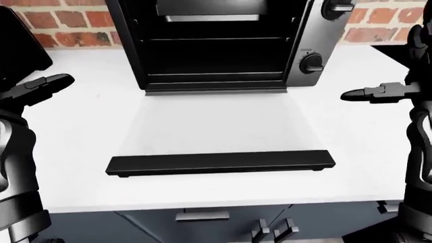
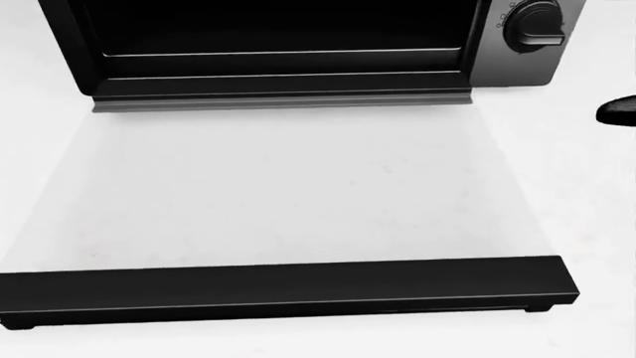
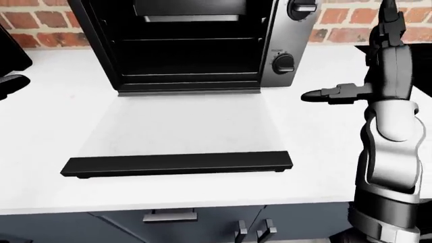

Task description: Close the toaster oven door.

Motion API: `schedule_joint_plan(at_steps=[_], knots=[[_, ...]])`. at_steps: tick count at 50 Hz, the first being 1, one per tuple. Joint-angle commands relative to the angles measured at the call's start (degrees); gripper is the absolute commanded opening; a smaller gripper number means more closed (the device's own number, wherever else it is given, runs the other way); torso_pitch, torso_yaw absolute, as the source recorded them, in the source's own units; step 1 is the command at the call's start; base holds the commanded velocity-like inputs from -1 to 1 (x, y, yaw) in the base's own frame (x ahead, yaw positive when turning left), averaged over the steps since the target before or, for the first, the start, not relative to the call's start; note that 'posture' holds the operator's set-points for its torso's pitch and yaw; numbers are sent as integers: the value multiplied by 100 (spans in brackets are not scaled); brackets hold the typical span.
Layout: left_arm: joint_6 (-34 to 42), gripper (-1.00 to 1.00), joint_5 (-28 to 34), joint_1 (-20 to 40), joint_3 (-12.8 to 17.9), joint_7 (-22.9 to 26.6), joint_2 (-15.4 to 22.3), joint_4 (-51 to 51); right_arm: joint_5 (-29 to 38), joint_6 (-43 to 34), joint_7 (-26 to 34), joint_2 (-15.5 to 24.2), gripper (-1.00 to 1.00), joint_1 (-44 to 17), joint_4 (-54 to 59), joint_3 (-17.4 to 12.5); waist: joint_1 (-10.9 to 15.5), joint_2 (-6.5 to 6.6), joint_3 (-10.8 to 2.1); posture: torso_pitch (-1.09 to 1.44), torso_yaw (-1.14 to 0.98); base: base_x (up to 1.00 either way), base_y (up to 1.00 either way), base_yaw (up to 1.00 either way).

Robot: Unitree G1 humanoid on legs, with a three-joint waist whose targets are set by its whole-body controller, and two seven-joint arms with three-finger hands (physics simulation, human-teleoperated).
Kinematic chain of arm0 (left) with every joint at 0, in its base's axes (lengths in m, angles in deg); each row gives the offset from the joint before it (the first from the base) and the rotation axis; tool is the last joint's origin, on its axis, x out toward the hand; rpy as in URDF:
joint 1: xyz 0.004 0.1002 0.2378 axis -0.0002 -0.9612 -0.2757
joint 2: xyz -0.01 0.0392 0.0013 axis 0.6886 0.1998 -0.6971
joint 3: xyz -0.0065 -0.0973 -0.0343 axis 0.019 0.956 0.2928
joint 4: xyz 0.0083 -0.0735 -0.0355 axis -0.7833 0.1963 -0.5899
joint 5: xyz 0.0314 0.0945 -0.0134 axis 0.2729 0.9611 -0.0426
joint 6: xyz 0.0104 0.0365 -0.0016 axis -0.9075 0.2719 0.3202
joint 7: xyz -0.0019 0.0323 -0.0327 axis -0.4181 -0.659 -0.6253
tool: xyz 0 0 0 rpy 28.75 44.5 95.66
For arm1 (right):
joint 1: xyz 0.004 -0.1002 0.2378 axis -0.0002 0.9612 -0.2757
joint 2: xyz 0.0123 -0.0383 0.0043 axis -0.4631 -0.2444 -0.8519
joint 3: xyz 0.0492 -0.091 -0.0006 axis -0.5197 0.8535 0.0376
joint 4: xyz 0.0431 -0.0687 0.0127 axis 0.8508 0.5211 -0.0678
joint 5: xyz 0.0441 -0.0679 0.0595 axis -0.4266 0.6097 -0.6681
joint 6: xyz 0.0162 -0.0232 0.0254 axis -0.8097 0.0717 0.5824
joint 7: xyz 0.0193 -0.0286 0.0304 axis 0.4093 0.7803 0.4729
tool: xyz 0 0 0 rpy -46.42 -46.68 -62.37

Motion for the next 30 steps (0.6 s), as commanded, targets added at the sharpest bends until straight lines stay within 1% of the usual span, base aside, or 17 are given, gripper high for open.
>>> schedule_joint_plan(at_steps=[1,16,30], knots=[[-153,100,-7,157,80,12,152,-206,90,214,34,75,100,-88,-193,-82,-4,16,-143,0,0,0,0,0],[-96,100,-70,198,75,-23,193,-243,525,533,466,-14,100,128,-200,-95,-29,35,-123,0,0,0,0,0],[-71,100,-87,215,80,-36,227,-251,748,670,687,-172,100,273,-275,-59,-37,37,-123,0,0,0,0,0]])
